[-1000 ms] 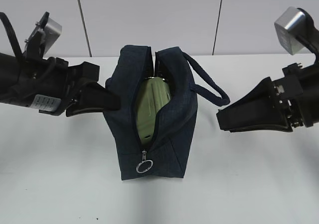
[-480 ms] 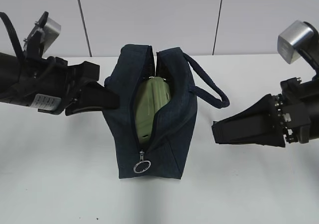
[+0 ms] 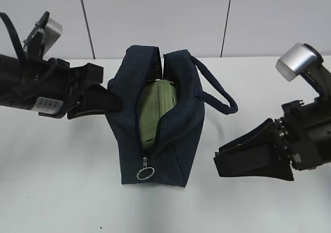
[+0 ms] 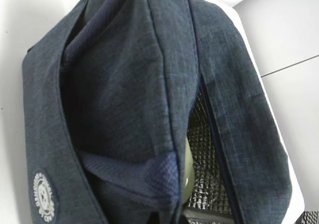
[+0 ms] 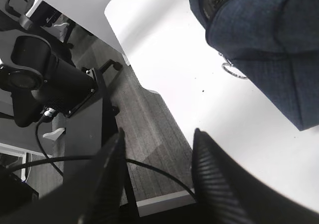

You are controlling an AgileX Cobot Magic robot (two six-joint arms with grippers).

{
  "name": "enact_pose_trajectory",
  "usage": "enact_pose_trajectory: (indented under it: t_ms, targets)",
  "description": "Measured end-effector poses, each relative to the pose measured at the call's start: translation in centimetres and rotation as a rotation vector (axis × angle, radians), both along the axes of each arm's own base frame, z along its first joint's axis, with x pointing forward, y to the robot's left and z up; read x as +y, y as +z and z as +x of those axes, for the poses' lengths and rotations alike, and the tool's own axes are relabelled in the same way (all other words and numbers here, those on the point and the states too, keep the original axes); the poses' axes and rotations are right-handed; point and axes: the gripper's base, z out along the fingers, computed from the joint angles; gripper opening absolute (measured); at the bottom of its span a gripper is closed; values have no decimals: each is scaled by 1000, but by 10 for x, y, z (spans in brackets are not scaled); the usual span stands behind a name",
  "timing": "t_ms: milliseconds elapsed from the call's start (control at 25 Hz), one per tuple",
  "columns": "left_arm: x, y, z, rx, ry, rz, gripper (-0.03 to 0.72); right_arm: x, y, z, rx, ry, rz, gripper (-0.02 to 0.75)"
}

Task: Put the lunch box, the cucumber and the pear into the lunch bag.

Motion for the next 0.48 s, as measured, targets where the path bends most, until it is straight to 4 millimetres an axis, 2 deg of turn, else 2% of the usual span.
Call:
enact_pose_trajectory:
  t_ms: [480]
  targets:
    - [6, -2, 8, -49, 83, 55, -15, -1, -1, 6, -64, -44, -24, 349]
